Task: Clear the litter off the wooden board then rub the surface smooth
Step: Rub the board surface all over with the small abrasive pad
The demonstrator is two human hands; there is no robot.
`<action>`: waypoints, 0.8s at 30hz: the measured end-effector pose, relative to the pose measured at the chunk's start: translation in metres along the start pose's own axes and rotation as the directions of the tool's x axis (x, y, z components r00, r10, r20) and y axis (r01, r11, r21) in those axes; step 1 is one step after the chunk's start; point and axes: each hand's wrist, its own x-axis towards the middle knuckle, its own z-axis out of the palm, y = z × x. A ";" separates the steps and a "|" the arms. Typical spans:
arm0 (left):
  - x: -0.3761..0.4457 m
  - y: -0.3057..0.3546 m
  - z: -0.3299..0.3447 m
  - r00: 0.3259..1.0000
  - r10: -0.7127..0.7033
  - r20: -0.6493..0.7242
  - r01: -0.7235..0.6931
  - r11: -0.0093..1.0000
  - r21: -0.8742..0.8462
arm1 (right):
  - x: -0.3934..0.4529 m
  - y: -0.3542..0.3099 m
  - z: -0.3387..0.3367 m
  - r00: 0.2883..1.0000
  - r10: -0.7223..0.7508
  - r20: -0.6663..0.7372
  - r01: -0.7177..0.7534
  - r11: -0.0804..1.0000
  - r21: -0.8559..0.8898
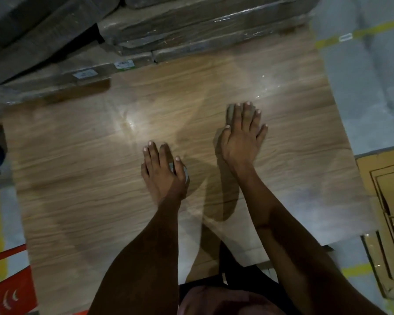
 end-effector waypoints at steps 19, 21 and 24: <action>-0.001 0.000 0.003 0.999 0.014 -0.029 -0.014 1.000 -0.001 | -0.064 0.010 0.001 0.957 -0.268 0.115 0.279 0.956 -0.090; -0.001 -0.001 0.003 0.999 0.018 -0.034 -0.018 1.000 -0.012 | -0.069 0.020 -0.002 0.912 -0.387 0.133 0.401 0.910 -0.105; -0.002 -0.001 0.003 0.999 0.022 -0.033 -0.023 1.000 -0.011 | -0.065 0.046 -0.009 0.960 -0.271 0.072 0.278 0.955 -0.101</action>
